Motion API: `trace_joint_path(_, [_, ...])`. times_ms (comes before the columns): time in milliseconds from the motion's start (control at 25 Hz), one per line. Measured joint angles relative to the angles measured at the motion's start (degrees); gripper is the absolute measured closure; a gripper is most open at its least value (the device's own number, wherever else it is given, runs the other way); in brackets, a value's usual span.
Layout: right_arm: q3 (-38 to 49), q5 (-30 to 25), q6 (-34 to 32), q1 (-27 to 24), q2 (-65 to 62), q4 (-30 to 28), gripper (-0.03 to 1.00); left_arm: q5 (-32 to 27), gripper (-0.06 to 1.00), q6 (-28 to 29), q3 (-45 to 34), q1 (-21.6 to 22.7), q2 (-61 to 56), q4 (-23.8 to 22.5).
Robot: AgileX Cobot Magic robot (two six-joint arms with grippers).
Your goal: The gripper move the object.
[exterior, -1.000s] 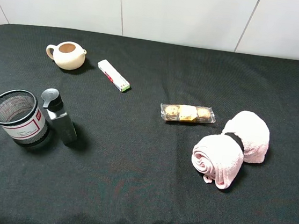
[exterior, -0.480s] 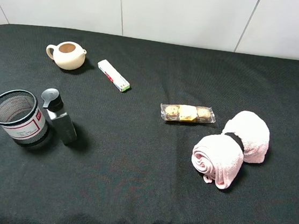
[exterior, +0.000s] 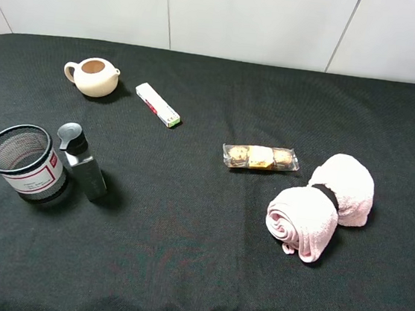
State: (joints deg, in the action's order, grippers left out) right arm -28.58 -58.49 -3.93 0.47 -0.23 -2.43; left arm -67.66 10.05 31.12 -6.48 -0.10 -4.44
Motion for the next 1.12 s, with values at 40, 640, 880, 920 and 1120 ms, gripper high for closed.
trace_joint_path(40, [0.0,0.0,0.0,0.0,-0.07,0.0,0.27,0.0,0.11,0.0,0.0,0.0,0.0,0.0])
trace_joint_path(640, [0.0,0.0,1.06,0.0,-0.18,0.17,0.27,0.0,0.11,0.0,0.0,0.0,0.0,0.0])
trace_joint_path(880, [0.0,0.0,1.11,0.0,-0.18,0.17,0.27,0.0,0.11,0.0,0.0,0.0,0.0,0.0])
trace_joint_path(920, [0.0,0.0,1.11,0.0,-0.18,0.17,0.27,0.0,0.11,0.0,0.0,0.0,0.0,0.0])
trace_joint_path(1120, [0.0,0.0,1.11,0.0,-0.18,0.17,0.27,0.0,0.11,0.0,0.0,0.0,0.0,0.0])
